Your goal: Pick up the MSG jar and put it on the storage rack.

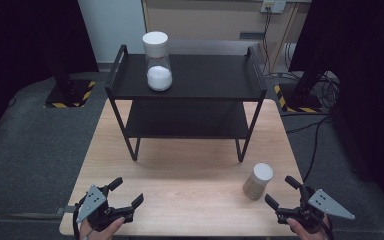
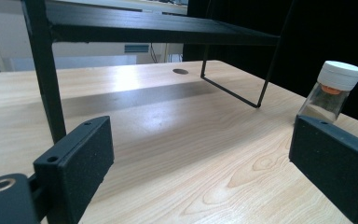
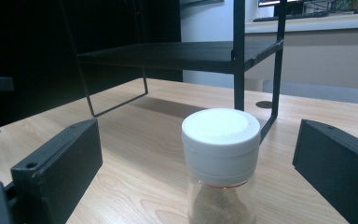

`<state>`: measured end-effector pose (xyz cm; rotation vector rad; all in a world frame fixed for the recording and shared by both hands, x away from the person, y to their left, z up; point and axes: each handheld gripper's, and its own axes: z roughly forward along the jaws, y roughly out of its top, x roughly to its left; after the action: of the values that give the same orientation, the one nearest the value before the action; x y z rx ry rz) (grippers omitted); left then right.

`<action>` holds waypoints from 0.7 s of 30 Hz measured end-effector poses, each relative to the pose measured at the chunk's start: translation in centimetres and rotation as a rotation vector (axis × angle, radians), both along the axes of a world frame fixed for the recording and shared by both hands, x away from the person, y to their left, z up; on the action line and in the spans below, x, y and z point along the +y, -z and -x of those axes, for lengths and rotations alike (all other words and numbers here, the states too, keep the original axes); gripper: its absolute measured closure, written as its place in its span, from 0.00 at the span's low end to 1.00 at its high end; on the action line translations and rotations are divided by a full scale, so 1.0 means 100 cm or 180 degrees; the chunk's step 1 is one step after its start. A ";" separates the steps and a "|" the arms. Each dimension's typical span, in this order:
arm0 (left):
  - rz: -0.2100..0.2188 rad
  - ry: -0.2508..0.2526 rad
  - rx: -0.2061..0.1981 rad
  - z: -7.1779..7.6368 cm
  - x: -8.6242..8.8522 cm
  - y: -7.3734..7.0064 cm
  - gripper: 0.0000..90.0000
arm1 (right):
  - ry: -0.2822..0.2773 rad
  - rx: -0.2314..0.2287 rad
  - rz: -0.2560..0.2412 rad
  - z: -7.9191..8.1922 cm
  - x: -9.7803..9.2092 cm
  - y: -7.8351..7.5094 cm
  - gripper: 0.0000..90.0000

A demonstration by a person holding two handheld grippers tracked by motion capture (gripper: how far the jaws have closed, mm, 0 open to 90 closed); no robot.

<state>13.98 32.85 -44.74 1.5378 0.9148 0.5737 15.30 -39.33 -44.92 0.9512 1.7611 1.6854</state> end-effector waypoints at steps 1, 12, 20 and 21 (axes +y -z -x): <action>-0.0028 -0.0008 -0.0006 0.001 0.000 0.000 0.05 | 0.0007 -0.0009 -0.0002 0.000 0.000 0.000 0.02; -0.0134 0.0009 -0.0007 0.001 0.003 -0.002 0.05 | -0.0029 0.0066 0.0032 -0.004 0.006 0.004 0.02; -0.0177 0.0075 -0.0025 -0.003 0.000 -0.005 0.05 | -0.0012 0.0096 0.0068 -0.003 0.005 0.004 0.02; -0.0176 0.0083 -0.0037 -0.003 -0.001 -0.006 0.05 | -0.0008 0.0079 0.0075 -0.002 0.005 0.003 0.02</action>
<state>14.26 32.79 -44.14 1.5921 0.8752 0.5930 15.48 -38.88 -45.18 0.9638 1.7951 1.6573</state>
